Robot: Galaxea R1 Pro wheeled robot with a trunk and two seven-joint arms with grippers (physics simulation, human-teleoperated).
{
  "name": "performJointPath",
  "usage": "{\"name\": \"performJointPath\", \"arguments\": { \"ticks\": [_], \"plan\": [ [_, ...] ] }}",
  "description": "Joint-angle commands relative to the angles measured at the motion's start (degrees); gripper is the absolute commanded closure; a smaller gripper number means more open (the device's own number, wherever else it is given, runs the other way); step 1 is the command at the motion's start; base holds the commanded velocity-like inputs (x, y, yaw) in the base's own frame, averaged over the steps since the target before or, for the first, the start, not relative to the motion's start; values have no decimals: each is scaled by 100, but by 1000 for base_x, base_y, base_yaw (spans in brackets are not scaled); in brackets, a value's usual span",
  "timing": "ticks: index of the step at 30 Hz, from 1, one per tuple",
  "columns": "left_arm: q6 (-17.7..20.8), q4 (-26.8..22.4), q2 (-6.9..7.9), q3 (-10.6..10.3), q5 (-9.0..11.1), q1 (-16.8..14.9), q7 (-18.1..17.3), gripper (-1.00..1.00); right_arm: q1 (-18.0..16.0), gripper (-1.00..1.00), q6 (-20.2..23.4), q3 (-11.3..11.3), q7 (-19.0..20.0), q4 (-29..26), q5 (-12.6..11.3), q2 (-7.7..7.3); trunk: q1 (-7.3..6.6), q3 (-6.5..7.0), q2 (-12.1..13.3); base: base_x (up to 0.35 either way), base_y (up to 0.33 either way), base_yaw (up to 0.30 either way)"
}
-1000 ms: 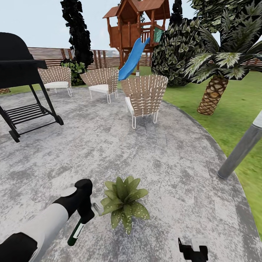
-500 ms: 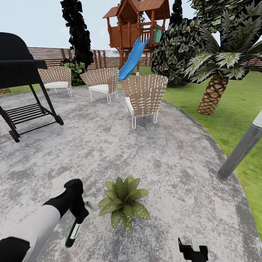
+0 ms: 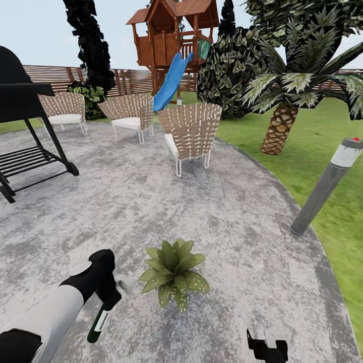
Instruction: Pick up the pesticide atomizer in the garden and spray insectifuge to fully cover both potted plants in the garden.
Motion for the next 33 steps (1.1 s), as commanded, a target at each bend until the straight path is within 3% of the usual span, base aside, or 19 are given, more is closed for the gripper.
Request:
{"name": "performJointPath", "arguments": {
  "ticks": [1, 7, 17, 23, 33],
  "plan": [
    [40, -14, 5, -24, -35, 0, -50, 100, -6, -100, -18, 51, -27, 5, -36, -1, 0, -5, -2, 177, 264, -299],
    [41, -34, 6, -24, -35, 0, -45, 100, -4, -100, -18, 51, -27, 5, -42, 6, 0, -5, -2, 141, 136, -138],
    [41, -50, 6, -19, -35, 0, -45, 100, -4, -100, -18, 51, -19, 5, -45, 9, 0, -5, -2, -69, 39, -94],
    [41, -43, 6, -24, -35, 0, -45, 100, -3, -100, -18, 51, -20, 5, -45, 10, 0, -5, -2, -162, 247, -250],
    [45, -35, -41, -24, -31, 0, -45, 100, -4, -100, -18, 51, -27, 5, -45, 17, 0, -5, -2, -6, 302, -23]
  ]
}}
